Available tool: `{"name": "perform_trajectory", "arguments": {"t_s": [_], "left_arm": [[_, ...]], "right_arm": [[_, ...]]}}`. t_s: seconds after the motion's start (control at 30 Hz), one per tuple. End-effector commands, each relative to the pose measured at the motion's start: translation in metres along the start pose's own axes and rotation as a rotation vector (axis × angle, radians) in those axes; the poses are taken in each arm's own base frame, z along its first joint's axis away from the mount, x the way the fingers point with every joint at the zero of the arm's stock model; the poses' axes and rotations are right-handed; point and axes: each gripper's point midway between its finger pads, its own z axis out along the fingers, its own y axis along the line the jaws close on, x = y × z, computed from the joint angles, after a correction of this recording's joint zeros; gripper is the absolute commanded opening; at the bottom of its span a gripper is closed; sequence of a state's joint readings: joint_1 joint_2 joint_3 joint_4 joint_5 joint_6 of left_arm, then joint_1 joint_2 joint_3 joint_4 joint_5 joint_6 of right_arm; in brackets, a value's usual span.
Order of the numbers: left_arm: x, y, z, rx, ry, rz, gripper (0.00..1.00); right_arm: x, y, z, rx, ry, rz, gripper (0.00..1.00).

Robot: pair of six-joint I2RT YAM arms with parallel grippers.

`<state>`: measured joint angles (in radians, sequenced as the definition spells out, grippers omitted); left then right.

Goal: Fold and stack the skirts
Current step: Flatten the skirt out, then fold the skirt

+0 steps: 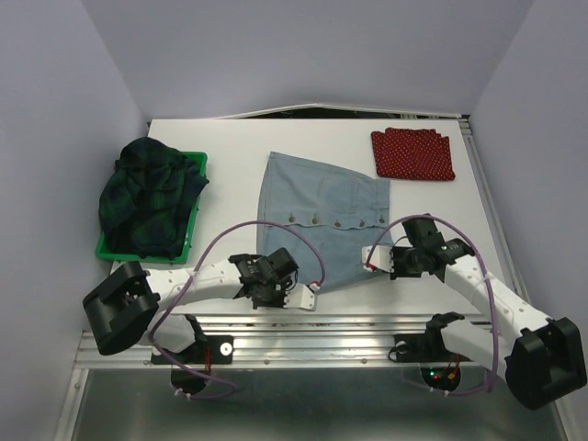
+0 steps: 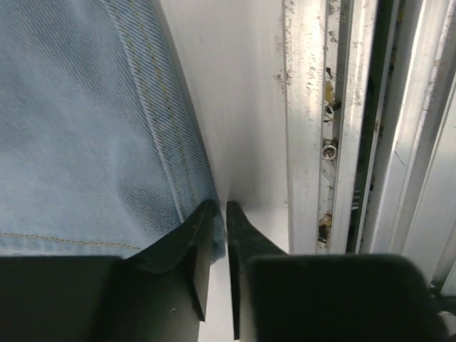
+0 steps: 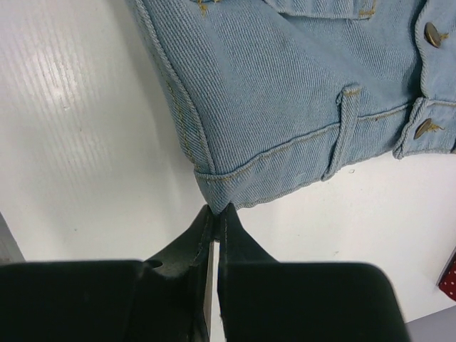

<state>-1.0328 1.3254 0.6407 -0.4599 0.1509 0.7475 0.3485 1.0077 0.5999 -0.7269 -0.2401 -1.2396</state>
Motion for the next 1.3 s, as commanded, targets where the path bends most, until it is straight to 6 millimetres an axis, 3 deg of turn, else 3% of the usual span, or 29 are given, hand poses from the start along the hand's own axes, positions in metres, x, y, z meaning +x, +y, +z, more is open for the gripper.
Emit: {"name": "perform_trajectory", "arguments": {"t_s": [0.0, 0.1, 0.33, 0.53, 0.7, 0.9, 1.07, 1.13, 1.27], "left_arm": [[0.026, -0.005, 0.012, -0.003, 0.097, -0.003, 0.12], [0.020, -0.001, 0.002, -0.036, 0.060, -0.013, 0.00], [-0.004, 0.011, -0.044, -0.104, -0.067, -0.069, 0.00], [-0.012, 0.014, -0.066, -0.109, -0.106, -0.095, 0.00], [-0.029, 0.017, -0.101, -0.128, -0.177, -0.077, 0.00], [-0.053, 0.020, -0.150, -0.134, -0.310, -0.136, 0.00], [-0.065, 0.045, -0.196, -0.258, -0.416, -0.204, 0.00], [-0.065, 0.060, -0.214, -0.337, -0.444, -0.239, 0.00], [-0.061, 0.087, -0.231, -0.474, -0.473, -0.302, 0.00]], "right_arm": [[0.000, -0.004, -0.012, 0.002, 0.024, -0.047, 0.01], [-0.001, -0.002, -0.015, -0.009, 0.021, -0.057, 0.01], [-0.006, -0.002, -0.021, -0.022, 0.009, -0.059, 0.01], [-0.006, -0.002, -0.019, -0.037, 0.011, -0.050, 0.01], [-0.022, -0.008, -0.039, -0.028, -0.034, -0.060, 0.01], [-0.021, 0.011, -0.064, -0.047, -0.034, -0.123, 0.01], [-0.020, 0.030, -0.080, -0.049, -0.047, -0.152, 0.01], [-0.021, 0.025, -0.084, -0.021, -0.042, -0.137, 0.01], [-0.022, 0.008, -0.084, -0.005, -0.020, -0.102, 0.01]]}}
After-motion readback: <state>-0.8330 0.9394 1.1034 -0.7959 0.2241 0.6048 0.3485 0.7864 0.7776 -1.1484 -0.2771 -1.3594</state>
